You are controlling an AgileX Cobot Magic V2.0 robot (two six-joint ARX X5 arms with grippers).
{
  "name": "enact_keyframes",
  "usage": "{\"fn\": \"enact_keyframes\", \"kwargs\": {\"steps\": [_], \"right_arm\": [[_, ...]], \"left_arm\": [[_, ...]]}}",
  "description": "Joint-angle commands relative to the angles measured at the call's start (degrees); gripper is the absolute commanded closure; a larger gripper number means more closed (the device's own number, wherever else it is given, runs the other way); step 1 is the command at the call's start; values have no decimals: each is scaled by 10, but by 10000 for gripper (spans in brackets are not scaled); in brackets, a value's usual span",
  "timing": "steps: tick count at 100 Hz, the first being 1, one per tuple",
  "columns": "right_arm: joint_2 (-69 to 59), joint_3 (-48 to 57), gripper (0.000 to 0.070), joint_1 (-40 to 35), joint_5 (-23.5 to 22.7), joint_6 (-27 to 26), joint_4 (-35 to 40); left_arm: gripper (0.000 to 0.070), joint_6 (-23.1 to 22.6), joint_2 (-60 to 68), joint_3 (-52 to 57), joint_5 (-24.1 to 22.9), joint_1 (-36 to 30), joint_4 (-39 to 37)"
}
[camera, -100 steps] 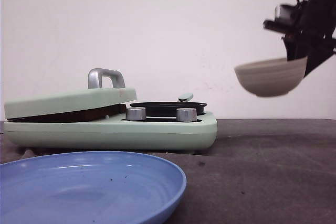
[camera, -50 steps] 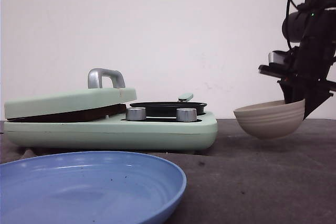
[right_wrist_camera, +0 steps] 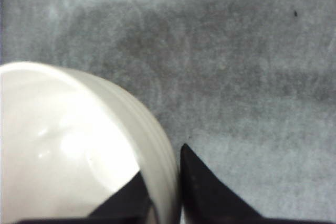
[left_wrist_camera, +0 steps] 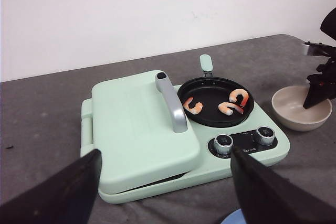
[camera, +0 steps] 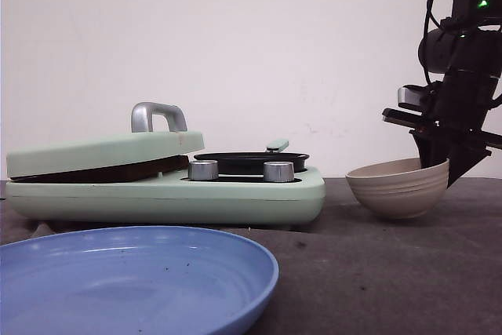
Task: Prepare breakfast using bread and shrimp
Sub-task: 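Carry the empty bowl back and lower it onto the table, then open the right gripper and raise it away from the bowl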
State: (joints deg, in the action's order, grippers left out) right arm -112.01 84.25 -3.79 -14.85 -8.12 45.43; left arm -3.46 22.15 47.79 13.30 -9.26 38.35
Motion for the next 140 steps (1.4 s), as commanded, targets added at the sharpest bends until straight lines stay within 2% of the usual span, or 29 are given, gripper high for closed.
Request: {"fn": "enact_keyframes", "kwargs": {"steps": [1,6,12,42,67,82,89,96,100,104,124,133,140], "right_arm": [[-11,8,434,-1,-2,9,-3],[-11,8,365,-1,-2,11,-3],[-11,8,342,-1,-4,13,-3],[33,10,342,14,-63,16,-2],[135,10,342,18,-113,16,-11],[202,10,345,18,-122,15,-20],[233,10,403,18,-122,15,-27],[258,10,546,18,-123,17,-30],[273,10,688,18,-124,20,-30],[286,10,700,17,-129,27,-29],[333,8,700,-10,-146,30,-21],[356,-6,700,-48,-184,30,-38],[382,-32,700,-88,-179,30,-65]], "left_arm": [[284,1,2,5,0,0,-6],[284,1,2,5,0,0,-5],[284,1,2,5,0,0,-5],[284,0,2,5,0,0,-5],[284,1,2,5,1,0,-7],[301,14,2,5,1,0,-7],[390,17,2,5,4,0,-7],[528,18,2,5,5,0,-7],[615,18,2,5,5,0,-7],[700,18,2,5,5,0,-7],[700,14,5,4,4,0,-7],[700,16,11,-10,-2,0,-7],[700,33,12,-32,-2,0,-19]]}}
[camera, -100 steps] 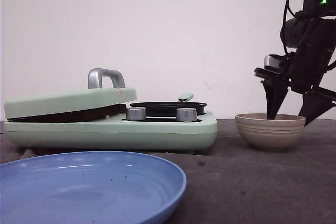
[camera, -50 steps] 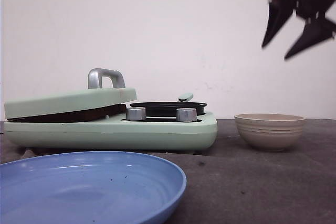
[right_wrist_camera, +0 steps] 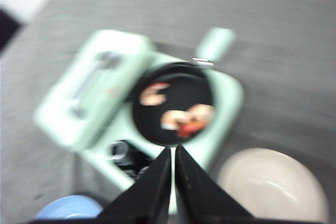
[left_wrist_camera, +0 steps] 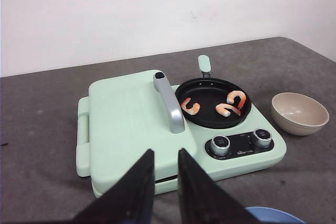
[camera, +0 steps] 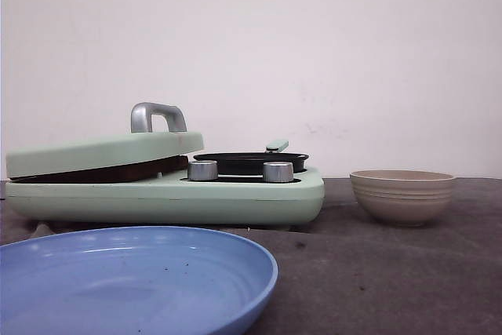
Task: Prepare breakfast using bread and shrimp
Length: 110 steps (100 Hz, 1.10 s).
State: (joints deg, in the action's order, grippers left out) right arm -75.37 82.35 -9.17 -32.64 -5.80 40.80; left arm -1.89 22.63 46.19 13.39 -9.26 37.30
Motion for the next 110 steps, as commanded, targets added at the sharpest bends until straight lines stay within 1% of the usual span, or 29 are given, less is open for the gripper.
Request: {"fn": "enact_keyframes", "kwargs": {"steps": [1,10,17,23,30,38,43,53,65,79,86,97,110], "right_arm": [[21,-17,700,-41,1,7,-23],[64,-70,700,-99,32,7,-77],[112,-129,700,-157,83,7,-140],[160,-189,700,-212,154,7,-198],[212,-255,700,-263,228,-2,-257],[266,-329,700,-313,297,-18,-318],[297,-373,700,-340,328,-30,-349],[351,-454,700,-382,365,-48,-389],[396,-530,700,-416,412,-76,-396],[424,-592,700,-437,448,-80,-428],[427,-611,700,-440,452,-81,-455],[422,-615,700,-440,456,-65,-459],[416,-615,700,-440,456,-44,-455]], "left_arm": [[700,21,7,-20,-2,0,-12],[700,64,3,-56,3,0,-62],[700,104,0,-82,10,0,-110],[700,133,0,-99,17,0,-153],[700,155,0,-114,17,0,-198],[700,180,0,-127,17,0,-241],[700,190,0,-129,17,-1,-256],[700,195,-5,-129,37,-3,-269],[700,180,-26,-133,37,-6,-262],[700,171,-69,-152,36,-6,-253],[700,171,-97,-170,36,-6,-235],[700,163,-153,-199,34,-6,-201],[700,171,-210,-221,2,-6,-169]]}}
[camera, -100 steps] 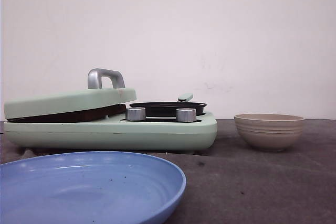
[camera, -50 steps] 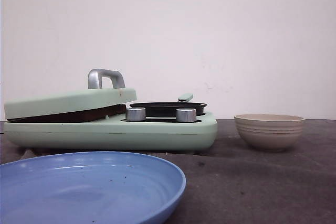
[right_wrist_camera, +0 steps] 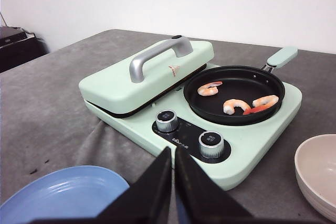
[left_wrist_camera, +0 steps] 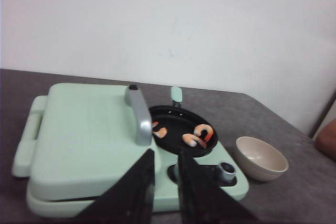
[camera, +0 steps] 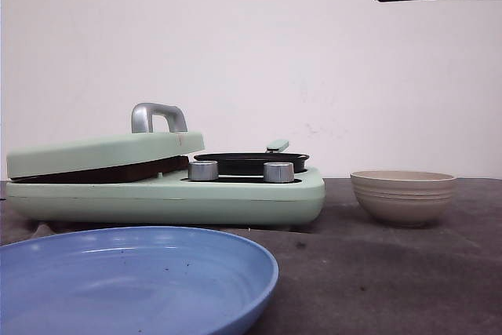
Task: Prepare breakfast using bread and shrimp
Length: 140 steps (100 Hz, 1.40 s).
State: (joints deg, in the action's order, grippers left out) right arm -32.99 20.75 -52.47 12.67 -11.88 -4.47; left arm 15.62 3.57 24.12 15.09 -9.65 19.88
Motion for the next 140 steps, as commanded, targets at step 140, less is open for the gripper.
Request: {"fn": "enact_keyframes", "kwargs": {"steps": [140], "right_arm": [[-40,-8,700,-7,5,35,-32]], "left_arm": [[700,-15,-34,-26,-144,10,78]]}}
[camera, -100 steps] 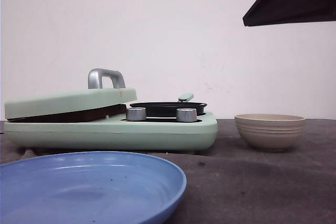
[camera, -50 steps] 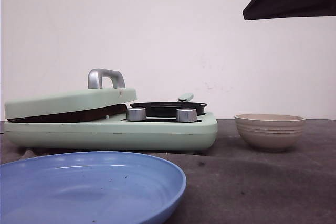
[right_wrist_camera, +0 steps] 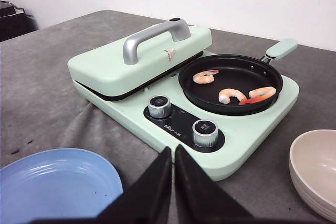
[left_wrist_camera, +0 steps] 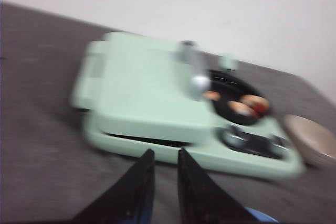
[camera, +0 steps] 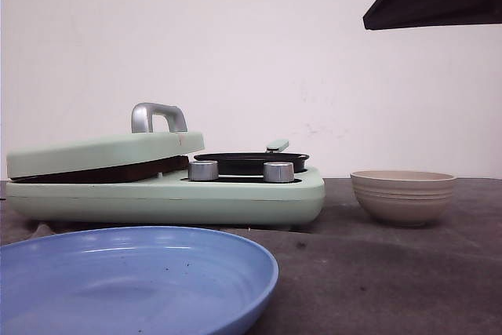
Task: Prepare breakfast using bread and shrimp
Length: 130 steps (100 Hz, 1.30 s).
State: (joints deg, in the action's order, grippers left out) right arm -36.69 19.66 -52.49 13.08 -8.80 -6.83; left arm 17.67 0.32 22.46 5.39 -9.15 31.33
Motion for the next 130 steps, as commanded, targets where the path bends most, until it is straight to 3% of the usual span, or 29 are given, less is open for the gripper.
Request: {"fn": "enact_keyframes", "kwargs": {"steps": [1,7,15,25,42,52,63,130], "right_arm": [[-3,3,700,-6,1,4,-8],[-3,3,700,-6,1,4,-8],[-3,3,700,-6,1,4,-8],[-3,3,700,-6,1,4,-8],[-3,3,700,-6,1,4,-8],[-3,3,700,-6,1,4,-9],[-3,3,700,-6,1,4,-8],[-3,3,700,-6,1,4,-9]], "left_arm": [[700,-41,-1,-13,-54,7,-48],[700,-84,-1,-45,-86,17,-132],[700,-127,-1,-95,-93,37,-245],[700,-134,-1,-149,-83,58,-311],[700,-133,-1,-216,-69,90,-330],[658,-137,-2,-217,-43,105,-276],[657,-138,-2,-217,-42,111,-203],[660,-140,0,-216,-25,110,-206]]}}
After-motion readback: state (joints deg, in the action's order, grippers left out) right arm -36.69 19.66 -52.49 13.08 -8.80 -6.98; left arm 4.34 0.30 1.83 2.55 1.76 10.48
